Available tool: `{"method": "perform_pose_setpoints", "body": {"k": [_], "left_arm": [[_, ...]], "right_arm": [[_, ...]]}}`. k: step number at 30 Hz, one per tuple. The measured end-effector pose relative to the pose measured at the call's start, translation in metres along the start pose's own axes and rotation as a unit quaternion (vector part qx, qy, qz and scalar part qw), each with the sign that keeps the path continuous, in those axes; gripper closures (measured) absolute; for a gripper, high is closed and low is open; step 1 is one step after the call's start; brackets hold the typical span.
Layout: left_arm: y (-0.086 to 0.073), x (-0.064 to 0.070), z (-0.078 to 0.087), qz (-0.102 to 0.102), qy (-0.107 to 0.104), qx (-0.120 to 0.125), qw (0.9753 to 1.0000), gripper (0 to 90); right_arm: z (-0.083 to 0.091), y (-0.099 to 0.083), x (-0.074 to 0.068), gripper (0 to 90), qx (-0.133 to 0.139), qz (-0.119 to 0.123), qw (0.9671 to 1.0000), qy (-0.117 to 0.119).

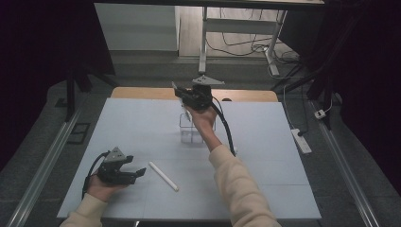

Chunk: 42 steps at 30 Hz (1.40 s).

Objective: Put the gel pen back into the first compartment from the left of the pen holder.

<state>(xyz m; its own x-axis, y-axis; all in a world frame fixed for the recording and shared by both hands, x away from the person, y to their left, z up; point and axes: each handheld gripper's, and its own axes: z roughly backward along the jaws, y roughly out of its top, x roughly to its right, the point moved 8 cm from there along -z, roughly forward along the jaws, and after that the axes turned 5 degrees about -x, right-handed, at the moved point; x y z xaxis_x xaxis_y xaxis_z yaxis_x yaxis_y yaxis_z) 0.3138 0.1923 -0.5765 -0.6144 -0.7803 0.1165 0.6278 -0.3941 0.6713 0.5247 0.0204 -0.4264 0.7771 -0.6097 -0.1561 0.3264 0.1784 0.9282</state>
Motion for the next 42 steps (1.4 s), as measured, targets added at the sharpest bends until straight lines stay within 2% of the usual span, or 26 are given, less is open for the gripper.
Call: {"method": "perform_pose_setpoints", "body": {"k": [6,10,14,20,30,36,42], "left_arm": [[-0.001,-0.001,-0.001,0.0,0.001,-0.002,1.0,24.3],[-0.001,-0.001,0.0,0.001,0.002,-0.001,1.0,24.3],[-0.001,-0.001,-0.001,0.001,0.001,-0.002,1.0,24.3],[-0.001,-0.001,-0.001,0.0,0.003,-0.003,1.0,24.3],[-0.001,-0.001,-0.001,0.0,0.005,-0.003,1.0,24.3],[-0.001,-0.002,0.0,0.004,0.006,-0.002,1.0,24.3],[0.0,-0.002,0.0,0.005,0.007,-0.002,1.0,24.3]], "right_arm": [[-0.003,-0.005,0.001,79.4,-0.007,0.002,1.0,0.0],[0.0,-0.008,0.001,63.7,-0.016,0.016,0.9996,-0.016],[0.007,-0.01,0.003,56.0,-0.017,0.019,0.9995,-0.021],[0.019,-0.014,0.007,53.3,-0.024,0.025,0.999,-0.027],[0.04,-0.027,0.006,51.6,-0.043,0.042,0.998,-0.018],[0.06,-0.038,0.004,51.5,-0.047,0.054,0.9973,-0.015],[0.08,-0.055,0.005,51.0,-0.062,0.059,0.9963,-0.013]]}}
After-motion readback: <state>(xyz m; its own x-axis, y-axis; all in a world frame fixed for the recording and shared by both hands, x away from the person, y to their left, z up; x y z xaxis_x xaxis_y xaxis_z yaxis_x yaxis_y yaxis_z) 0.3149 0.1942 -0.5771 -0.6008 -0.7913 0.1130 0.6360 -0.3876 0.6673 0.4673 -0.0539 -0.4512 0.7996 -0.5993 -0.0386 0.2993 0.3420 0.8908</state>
